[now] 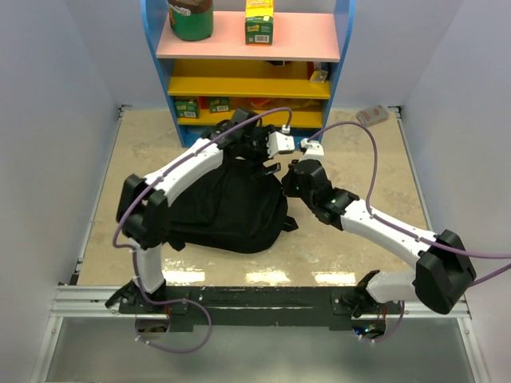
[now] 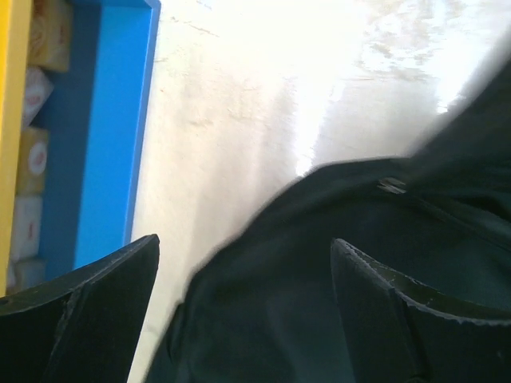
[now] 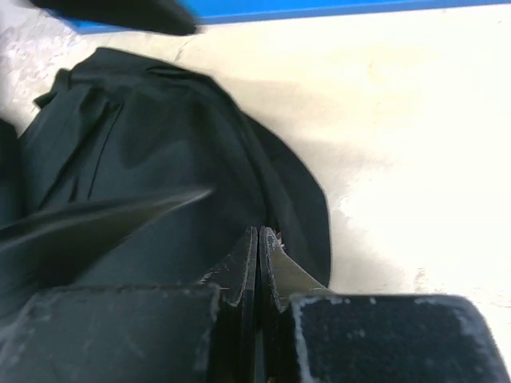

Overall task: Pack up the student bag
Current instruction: Zip the student bag at the center of the board.

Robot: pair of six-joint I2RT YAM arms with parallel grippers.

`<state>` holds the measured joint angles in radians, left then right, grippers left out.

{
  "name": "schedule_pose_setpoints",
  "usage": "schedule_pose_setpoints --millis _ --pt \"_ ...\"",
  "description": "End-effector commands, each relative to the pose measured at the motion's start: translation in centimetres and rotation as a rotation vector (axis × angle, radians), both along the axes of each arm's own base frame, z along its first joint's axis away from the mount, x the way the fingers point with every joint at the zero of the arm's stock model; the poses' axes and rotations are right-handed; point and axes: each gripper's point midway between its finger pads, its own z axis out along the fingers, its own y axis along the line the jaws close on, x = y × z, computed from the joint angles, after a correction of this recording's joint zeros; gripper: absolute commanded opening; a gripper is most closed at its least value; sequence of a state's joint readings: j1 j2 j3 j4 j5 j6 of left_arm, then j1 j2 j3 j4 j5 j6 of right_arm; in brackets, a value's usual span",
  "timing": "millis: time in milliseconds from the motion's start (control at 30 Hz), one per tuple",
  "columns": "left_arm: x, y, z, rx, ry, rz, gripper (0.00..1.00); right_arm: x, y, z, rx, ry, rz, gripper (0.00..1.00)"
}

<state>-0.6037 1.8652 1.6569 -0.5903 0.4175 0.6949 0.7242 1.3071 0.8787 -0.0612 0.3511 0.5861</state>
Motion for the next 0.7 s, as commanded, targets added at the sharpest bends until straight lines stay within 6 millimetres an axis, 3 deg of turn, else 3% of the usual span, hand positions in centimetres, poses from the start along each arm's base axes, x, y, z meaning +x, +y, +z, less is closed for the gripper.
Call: schedule_pose_setpoints --millis 0,33,133,233,367,467,500,567,600,667 --pt "3.4 -2.5 -1.7 -0.004 -0.051 -0.077 0.92 1.7 -1.1 3.1 0.006 -0.08 -0.047 0.0" --pt "3.7 -2.9 -1.4 -0.011 -0.062 -0.092 0.92 1.8 -1.2 3.1 0.003 -0.081 -0.048 0.0" --pt "4.1 -3.6 -3.1 0.021 -0.057 -0.123 0.92 2.2 -1.9 3.1 -0.002 -0.086 -0.065 0.0" --pt "3.5 -3.6 -5.2 0.059 -0.037 -0.154 0.92 2.6 -2.0 3.1 -0.001 -0.09 -0.067 0.0" --pt "2.8 -3.2 -5.8 0.068 -0.046 -0.188 0.87 3.0 -2.3 2.8 0.001 -0.09 -0.078 0.0" --pt "3.1 -3.2 -5.8 0.055 -0.068 -0.176 0.57 3.1 -2.0 2.5 0.015 -0.081 -0.071 0.0" --pt "3.2 -3.2 -5.9 0.052 -0.071 -0.164 0.39 3.0 -1.9 2.4 0.017 -0.076 -0.068 0.0" --pt "4.3 -3.4 -5.1 0.035 -0.111 -0.121 0.23 3.1 -1.4 2.5 0.041 -0.081 -0.057 0.0" --pt "4.9 -3.4 -4.6 0.032 -0.132 -0.101 0.1 3.1 -1.5 2.4 0.044 -0.079 -0.059 0.0" --pt "6.5 -3.0 -4.2 0.042 -0.175 -0.04 0.01 2.8 -1.6 2.0 0.043 -0.07 -0.061 0.0"
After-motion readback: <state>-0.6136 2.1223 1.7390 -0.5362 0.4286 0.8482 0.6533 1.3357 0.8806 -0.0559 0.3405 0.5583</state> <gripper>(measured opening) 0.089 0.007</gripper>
